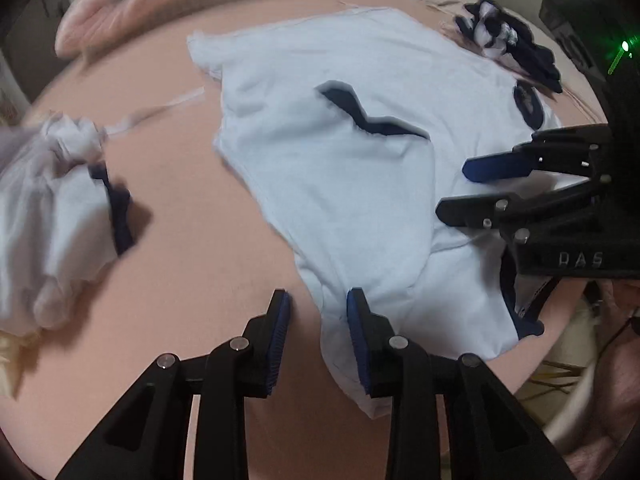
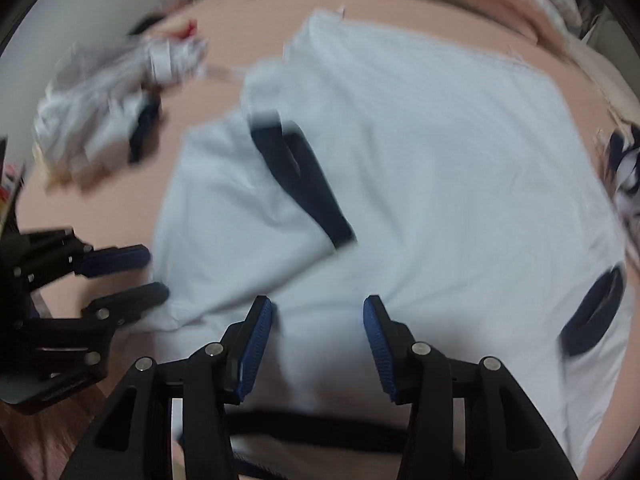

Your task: Fold clothes

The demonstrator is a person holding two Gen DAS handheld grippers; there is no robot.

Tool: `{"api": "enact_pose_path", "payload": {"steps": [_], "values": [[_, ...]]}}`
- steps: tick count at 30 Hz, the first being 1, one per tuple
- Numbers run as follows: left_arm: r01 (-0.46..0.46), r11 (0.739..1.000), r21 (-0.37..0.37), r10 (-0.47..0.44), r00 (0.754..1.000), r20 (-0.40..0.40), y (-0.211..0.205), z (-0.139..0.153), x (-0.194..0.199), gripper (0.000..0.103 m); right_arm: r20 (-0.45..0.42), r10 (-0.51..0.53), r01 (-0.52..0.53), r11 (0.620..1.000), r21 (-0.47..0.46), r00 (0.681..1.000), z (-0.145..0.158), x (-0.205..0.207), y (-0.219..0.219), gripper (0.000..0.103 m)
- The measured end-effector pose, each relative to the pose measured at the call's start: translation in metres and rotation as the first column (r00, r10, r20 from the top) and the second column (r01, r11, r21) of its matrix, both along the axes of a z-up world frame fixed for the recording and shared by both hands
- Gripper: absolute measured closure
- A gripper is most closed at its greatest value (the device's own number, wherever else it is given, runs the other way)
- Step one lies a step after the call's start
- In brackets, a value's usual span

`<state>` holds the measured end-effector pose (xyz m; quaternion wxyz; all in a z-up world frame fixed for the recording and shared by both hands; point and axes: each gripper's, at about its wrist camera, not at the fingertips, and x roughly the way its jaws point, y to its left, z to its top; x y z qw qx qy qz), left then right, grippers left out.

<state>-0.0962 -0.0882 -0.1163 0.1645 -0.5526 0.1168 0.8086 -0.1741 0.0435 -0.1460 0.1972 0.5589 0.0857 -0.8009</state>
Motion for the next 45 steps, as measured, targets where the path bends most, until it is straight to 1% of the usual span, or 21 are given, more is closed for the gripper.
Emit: {"api": "enact_pose_path", "payload": {"steps": [1,4,6,8,10,11,12,15,19,22,25,28,31,32,33,34,36,38,41,43,45], "values": [[0.017,1.0,-0.008,-0.017,1.0,0.024,0.0,0.003,0.004,0.076,0.001,0.019,-0.019,1.0,0.006,1.0,0.001,0.01,0.0,0.056],[0.006,1.0,0.028,-0.006,1.0,0.008,-0.011,0.022,0.011,0.076,0.002,0.083,-0.083,0.996,0.012,0.997,0.01,0.032,0.005,0.056],[-0.038,0.997,0.073,0.04,0.999,-0.025,-0.016,0.032,0.009,0.076,-0.018,0.079,-0.08,0.996,-0.039,0.997,0.017,0.04,0.01,0.056],[-0.056,0.995,0.083,0.06,0.997,-0.046,-0.012,0.033,0.006,0.076,-0.021,0.097,-0.099,0.991,-0.091,0.995,0.017,0.042,0.003,0.056],[-0.019,1.0,0.02,0.018,0.998,0.054,-0.006,0.012,0.007,0.076,-0.002,0.124,-0.124,0.987,-0.106,0.992,0.01,0.044,-0.007,0.056],[0.012,0.999,-0.052,-0.007,0.996,0.085,-0.005,0.003,0.013,0.074,0.025,0.142,-0.14,0.987,-0.084,0.989,0.0,0.046,-0.012,0.055],[0.027,0.997,-0.073,-0.023,0.998,0.051,-0.005,0.006,0.021,0.073,0.031,0.15,-0.147,0.985,-0.09,0.988,-0.003,0.051,-0.011,0.055],[-0.038,0.997,-0.061,0.042,0.997,0.061,-0.017,0.021,0.034,0.073,0.045,0.177,-0.169,0.975,-0.144,0.983,0.001,0.071,0.002,0.054],[-0.145,0.989,0.025,0.145,0.989,-0.005,-0.025,0.042,0.048,0.073,0.06,0.09,-0.075,0.973,-0.216,0.994,0.015,0.073,0.033,0.054],[-0.146,0.985,0.095,0.148,0.989,-0.017,-0.004,0.041,0.053,0.073,-0.036,0.016,-0.022,0.986,-0.165,0.999,0.033,0.068,0.057,0.054],[-0.107,0.993,0.049,0.11,0.992,-0.067,0.037,0.034,0.048,0.073,-0.116,-0.063,0.05,0.992,-0.113,0.991,0.048,0.062,0.088,0.054],[-0.096,0.995,0.02,0.097,0.993,-0.062,0.057,0.023,0.034,0.073,-0.15,-0.158,0.147,0.986,-0.081,0.976,0.049,0.061,0.125,0.054],[-0.088,0.992,-0.092,0.085,0.996,-0.035,0.073,0.004,0.032,0.072,-0.077,-0.175,0.173,0.984,-0.031,0.982,0.025,0.067,0.15,0.054],[-0.092,0.991,-0.099,0.089,0.996,-0.031,0.072,0.003,0.036,0.072,-0.033,-0.175,0.174,0.984,-0.021,0.984,0.012,0.071,0.151,0.054],[-0.098,0.99,-0.099,0.095,0.995,-0.027,0.069,0.004,0.041,0.072,0.014,-0.178,0.178,0.984,-0.029,0.984,0.001,0.077,0.155,0.054],[-0.102,0.99,-0.095,0.1,0.995,-0.023,0.067,0.005,0.044,0.072,0.001,-0.177,0.176,0.983,-0.058,0.984,-0.002,0.087,0.16,0.054],[-0.124,0.989,-0.078,0.123,0.992,-0.02,0.061,0.01,0.046,0.072,-0.001,-0.14,0.14,0.989,-0.053,0.99,0.0,0.098,0.161,0.054],[-0.169,0.984,-0.054,0.166,0.984,-0.062,0.057,0.022,0.046,0.072,-0.014,-0.119,0.118,0.992,-0.03,0.993,0.006,0.103,0.161,0.054],[-0.173,0.985,0.014,0.173,0.974,-0.148,0.063,0.038,0.043,0.072,-0.087,-0.124,0.12,0.992,-0.049,0.988,0.023,0.104,0.164,0.054],[-0.153,0.988,-0.004,0.151,0.977,-0.15,0.073,0.036,0.035,0.072,-0.156,-0.135,0.128,0.99,-0.055,0.978,0.036,0.1,0.165,0.054],[-0.134,0.991,-0.025,0.13,0.985,-0.11,0.087,0.02,0.025,0.072,-0.174,-0.146,0.14,0.989,-0.049,0.974,0.039,0.085,0.167,0.054]]}}
